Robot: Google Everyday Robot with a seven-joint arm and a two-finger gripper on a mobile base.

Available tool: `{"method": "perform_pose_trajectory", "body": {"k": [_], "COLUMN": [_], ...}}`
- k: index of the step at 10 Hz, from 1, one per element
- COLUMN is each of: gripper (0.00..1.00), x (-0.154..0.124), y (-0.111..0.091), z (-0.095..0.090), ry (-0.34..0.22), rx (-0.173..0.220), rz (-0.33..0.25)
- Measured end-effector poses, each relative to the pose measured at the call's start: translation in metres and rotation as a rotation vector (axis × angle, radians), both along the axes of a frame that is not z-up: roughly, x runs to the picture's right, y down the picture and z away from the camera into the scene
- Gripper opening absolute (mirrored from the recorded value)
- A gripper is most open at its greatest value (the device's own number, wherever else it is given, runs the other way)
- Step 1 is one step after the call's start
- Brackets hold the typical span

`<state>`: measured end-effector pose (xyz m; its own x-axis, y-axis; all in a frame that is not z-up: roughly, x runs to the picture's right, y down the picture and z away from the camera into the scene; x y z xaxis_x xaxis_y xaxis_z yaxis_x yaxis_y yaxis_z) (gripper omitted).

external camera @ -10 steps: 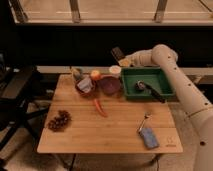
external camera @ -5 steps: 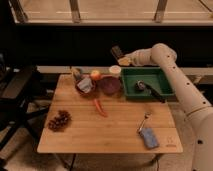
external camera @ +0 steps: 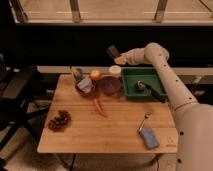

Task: Place eraser in paper cup

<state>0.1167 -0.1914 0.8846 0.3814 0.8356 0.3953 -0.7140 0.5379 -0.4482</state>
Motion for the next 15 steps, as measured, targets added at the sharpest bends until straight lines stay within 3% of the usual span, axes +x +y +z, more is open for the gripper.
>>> {"method": "perform_pose_trajectory", "body": {"k": [2, 6, 12, 15], "gripper": [0.03, 0.03, 0.03, 0.03], "x": [-0.005, -0.007, -0.006, -0.014], "y": [0.003, 0.025, 0.024, 0.029], "z": [0.014, 0.032, 0.032, 0.046], "ry": [0.002, 0.015, 0.018, 0.067], "rx": [-0.009, -0.066, -0.065, -0.034], "rz": [-0.020, -0.074, -0.071, -0.078]}}
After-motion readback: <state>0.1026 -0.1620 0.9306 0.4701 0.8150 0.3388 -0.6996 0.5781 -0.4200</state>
